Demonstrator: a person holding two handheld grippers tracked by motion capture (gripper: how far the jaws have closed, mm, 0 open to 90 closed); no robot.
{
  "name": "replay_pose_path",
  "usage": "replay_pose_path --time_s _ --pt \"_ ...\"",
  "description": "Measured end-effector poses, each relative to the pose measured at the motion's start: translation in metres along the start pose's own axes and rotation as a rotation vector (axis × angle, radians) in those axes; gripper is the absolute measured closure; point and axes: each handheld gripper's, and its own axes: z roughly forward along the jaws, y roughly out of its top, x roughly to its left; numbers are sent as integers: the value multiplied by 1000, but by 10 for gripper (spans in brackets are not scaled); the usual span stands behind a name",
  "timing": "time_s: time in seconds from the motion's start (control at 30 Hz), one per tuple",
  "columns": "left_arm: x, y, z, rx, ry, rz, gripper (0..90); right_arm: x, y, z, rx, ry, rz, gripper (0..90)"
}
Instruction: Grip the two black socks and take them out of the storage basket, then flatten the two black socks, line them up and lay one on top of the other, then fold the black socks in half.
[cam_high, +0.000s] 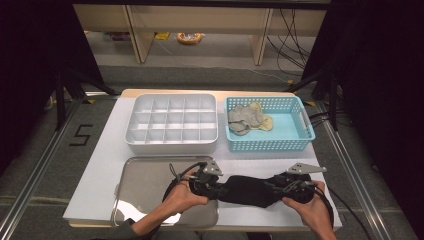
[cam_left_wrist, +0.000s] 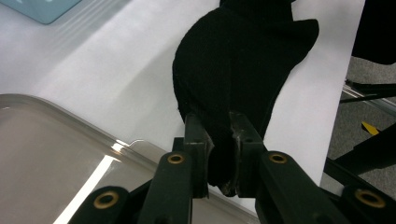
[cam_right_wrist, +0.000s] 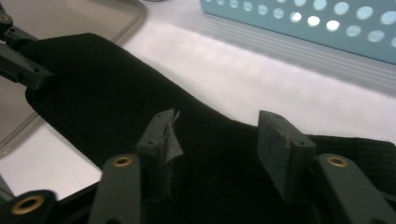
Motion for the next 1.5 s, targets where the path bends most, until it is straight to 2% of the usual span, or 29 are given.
replay_pose_path --time_s 0.03,0.1,0.27,0.3,0.33,0.37,0.43,0.47,0.53,0.57,0.6,0.63,0.7,0.77,0.8,0.83,0.87,0.97,1.0,1.1,1.13,1.17,1.2,1.27,1.3,1.37,1.4,1.43,1.5 --pt "0 0 -1 -4 -6 -5 791 -1 1 -1 9 2 -32 505" --pt "1 0 -3 -3 -7 -4 791 3 0 1 5 10 -24 533" --pt "2 -1 -8 -4 -14 -9 790 6 1 2 21 11 -54 585" --pt "2 -1 -9 -4 -15 -9 790 6 0 3 16 26 -61 596" --pt "1 -2 -11 7 -16 -30 790 6 1 3 22 33 -71 615" --pt "1 -2 -12 1 -17 -32 789 8 0 3 21 16 -71 627" --pt "2 -2 -14 4 -18 -39 789 11 -1 5 18 29 -51 657" --pt "1 -2 -15 3 -13 -58 789 10 0 4 25 17 -83 670" --pt "2 -1 -17 4 -17 -53 789 11 0 6 36 40 -80 675" --pt "2 -1 -17 -3 -9 -52 789 11 0 7 21 26 -100 675" --pt "3 -1 -17 -4 -21 -51 789 15 -1 6 40 27 -47 675" --pt "3 -1 -18 -3 -19 -42 789 14 -1 7 37 28 -65 675" --pt "3 -1 -18 -5 -19 -34 789 14 -1 9 33 42 -69 674" --pt "2 -1 -18 -1 -22 -46 789 14 -1 9 37 51 -65 668" --pt "2 -2 -18 -1 -23 -55 789 12 -1 10 22 45 -96 664" --pt "2 -2 -18 0 -23 -55 789 14 0 9 37 48 -78 665" --pt "2 -2 -18 2 -23 -52 789 15 -1 9 28 31 -85 664" --pt "4 0 -20 -7 -23 -24 790 18 0 9 30 36 -90 669" --pt "4 1 -22 -11 -20 -20 790 21 0 9 42 48 -63 670" --pt "4 2 -24 -21 -24 -8 791 22 0 12 43 52 -96 674" --pt "4 3 -25 -19 -19 -4 791 24 0 13 49 54 -87 674" --pt "5 4 -26 -23 -27 -3 791 23 0 14 41 54 -110 674" --pt "4 4 -27 -25 -23 -17 791 26 0 14 46 51 -82 675" --pt "4 5 -29 -32 -27 -2 791 24 0 15 44 56 -110 677" --pt "4 5 -30 -33 -23 -7 791 27 0 14 56 63 -82 681" --pt "3 5 -32 -32 -22 -12 791 26 1 15 36 52 -128 697" --pt "3 5 -32 -30 -22 -11 792 29 1 15 44 69 -98 709" --pt "4 5 -32 -28 -26 -5 792 28 1 16 45 62 -120 725" --pt "4 6 -33 -37 -37 -2 793 31 1 18 45 68 -128 754"
